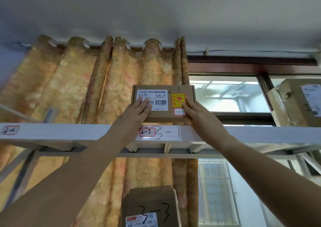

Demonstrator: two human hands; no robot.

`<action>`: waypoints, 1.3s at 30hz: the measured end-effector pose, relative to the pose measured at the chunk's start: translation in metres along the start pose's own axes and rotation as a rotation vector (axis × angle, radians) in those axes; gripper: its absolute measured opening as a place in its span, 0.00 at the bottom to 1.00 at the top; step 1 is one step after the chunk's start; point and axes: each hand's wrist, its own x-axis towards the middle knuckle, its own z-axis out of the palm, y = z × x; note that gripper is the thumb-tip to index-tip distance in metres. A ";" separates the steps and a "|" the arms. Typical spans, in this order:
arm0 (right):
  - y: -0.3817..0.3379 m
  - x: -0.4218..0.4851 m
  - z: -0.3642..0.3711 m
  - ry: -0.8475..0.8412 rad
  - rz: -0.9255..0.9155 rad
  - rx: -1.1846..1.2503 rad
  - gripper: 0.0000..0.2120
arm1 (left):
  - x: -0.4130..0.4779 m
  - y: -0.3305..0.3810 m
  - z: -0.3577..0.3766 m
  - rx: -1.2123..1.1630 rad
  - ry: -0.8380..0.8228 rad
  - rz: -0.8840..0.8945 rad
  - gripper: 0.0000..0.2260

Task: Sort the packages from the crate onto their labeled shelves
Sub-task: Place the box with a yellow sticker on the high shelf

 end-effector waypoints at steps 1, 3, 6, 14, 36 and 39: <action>-0.001 -0.002 0.003 -0.011 0.008 0.001 0.28 | -0.002 -0.001 0.004 -0.002 -0.006 0.002 0.32; -0.002 -0.005 0.007 -0.022 0.014 0.002 0.27 | -0.005 -0.001 0.009 -0.004 0.014 0.013 0.32; -0.005 -0.006 0.009 -0.019 0.020 0.024 0.27 | -0.009 0.000 0.013 -0.053 0.034 -0.006 0.29; -0.014 -0.018 0.020 -0.064 0.010 0.061 0.26 | -0.022 -0.001 0.027 -0.096 0.055 -0.040 0.27; -0.030 -0.009 0.025 -0.181 0.028 0.093 0.26 | -0.041 -0.014 0.008 -0.032 -0.109 -0.265 0.31; -0.032 -0.007 0.026 -0.193 0.031 0.094 0.26 | -0.045 -0.015 0.010 -0.027 -0.119 -0.293 0.37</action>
